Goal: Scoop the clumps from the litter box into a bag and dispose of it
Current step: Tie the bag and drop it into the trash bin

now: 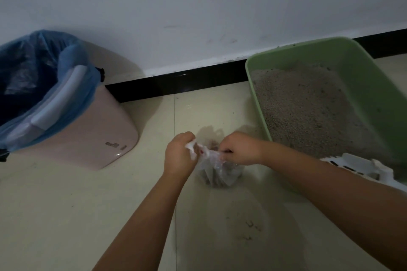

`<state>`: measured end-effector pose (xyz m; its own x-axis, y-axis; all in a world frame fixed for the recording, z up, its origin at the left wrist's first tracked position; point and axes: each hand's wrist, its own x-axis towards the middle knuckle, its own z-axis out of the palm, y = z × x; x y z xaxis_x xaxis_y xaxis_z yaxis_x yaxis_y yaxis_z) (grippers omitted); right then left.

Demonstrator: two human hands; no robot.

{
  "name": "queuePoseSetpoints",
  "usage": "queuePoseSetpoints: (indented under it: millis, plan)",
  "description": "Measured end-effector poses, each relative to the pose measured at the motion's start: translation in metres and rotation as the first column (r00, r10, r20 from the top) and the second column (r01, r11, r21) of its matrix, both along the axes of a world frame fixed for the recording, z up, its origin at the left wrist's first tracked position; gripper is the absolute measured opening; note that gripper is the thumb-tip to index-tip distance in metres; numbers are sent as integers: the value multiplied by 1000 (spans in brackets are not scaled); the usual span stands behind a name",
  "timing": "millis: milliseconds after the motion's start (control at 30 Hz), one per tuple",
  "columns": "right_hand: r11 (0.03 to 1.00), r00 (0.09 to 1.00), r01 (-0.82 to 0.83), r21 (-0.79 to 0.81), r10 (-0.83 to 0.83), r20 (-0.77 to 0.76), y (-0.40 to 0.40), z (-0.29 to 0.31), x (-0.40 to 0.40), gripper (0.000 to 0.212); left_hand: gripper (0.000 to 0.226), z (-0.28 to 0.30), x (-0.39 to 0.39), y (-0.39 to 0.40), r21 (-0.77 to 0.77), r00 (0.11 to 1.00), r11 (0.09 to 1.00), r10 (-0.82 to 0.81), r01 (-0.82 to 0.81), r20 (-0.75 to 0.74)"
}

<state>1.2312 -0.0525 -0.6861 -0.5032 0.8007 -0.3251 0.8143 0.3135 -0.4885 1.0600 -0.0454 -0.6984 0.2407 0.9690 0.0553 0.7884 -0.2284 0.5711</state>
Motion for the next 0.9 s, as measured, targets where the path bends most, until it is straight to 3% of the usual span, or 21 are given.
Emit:
queuePoseSetpoints:
  millis: [33, 67, 133, 233, 333, 400, 467, 600, 767, 900]
  plan:
    - [1000, 1000, -1, -2, 1, 6, 0, 0, 0, 43, 24, 0, 3, -1, -137, 976, 984, 138, -116, 169]
    - [1000, 1000, -2, -7, 2, 10, 0, 0, 0, 45, 29, 0, 4, 0, -334, 897, 926, 289, -174, 333]
    - [1000, 1000, 10, -12, -9, 16, -1, -2, 5, 47, 33, -1, 4, 2, -636, 713, 768, 488, -76, 503]
    - [1000, 999, 16, -21, -15, 44, -5, -4, 9, 46, 33, 0, 1, 2, -775, 515, 628, 642, 71, 568]
    - [999, 996, 2, -33, 0, 89, -9, -3, 7, 37, 37, 1, 5, -2, -791, 417, 598, 691, 128, 590]
    - [999, 994, 7, -46, -2, 107, -11, -3, 7, 36, 36, -2, 9, -3, -762, 473, 639, 644, 100, 602]
    - [998, 994, 20, -57, -13, 113, -12, -3, 9, 43, 34, -7, 9, -4, -679, 610, 735, 536, 4, 583]
    - [994, 995, 30, -103, -20, 99, -11, -3, 13, 46, 33, -15, 0, -14, -371, 801, 914, 341, -161, 492]
    - [971, 998, 65, -231, -69, -9, -13, -1, 14, 26, 32, -30, -9, -28, -315, 818, 937, 295, -148, 494]
    - [953, 959, 228, -199, -255, -126, -6, -1, 9, 21, 9, -41, -17, -33, -136, 890, 988, 1, 69, 457]
